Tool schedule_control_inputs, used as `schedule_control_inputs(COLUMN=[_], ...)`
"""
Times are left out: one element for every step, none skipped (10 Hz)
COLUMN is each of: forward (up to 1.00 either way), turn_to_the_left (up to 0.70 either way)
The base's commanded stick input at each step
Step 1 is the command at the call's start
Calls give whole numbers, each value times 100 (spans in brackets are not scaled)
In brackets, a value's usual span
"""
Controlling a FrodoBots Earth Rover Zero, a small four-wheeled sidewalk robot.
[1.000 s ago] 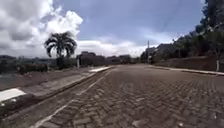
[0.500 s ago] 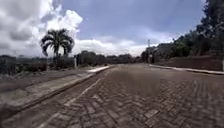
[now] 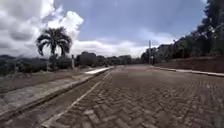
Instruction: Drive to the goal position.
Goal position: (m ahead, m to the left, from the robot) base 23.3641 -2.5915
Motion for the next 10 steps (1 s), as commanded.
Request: schedule_control_inputs(forward=[100,100,100,100,100,100,100,100,100,100], turn_to_the_left=[-10,-26,-27,-12,0,0,0,0,0,0])
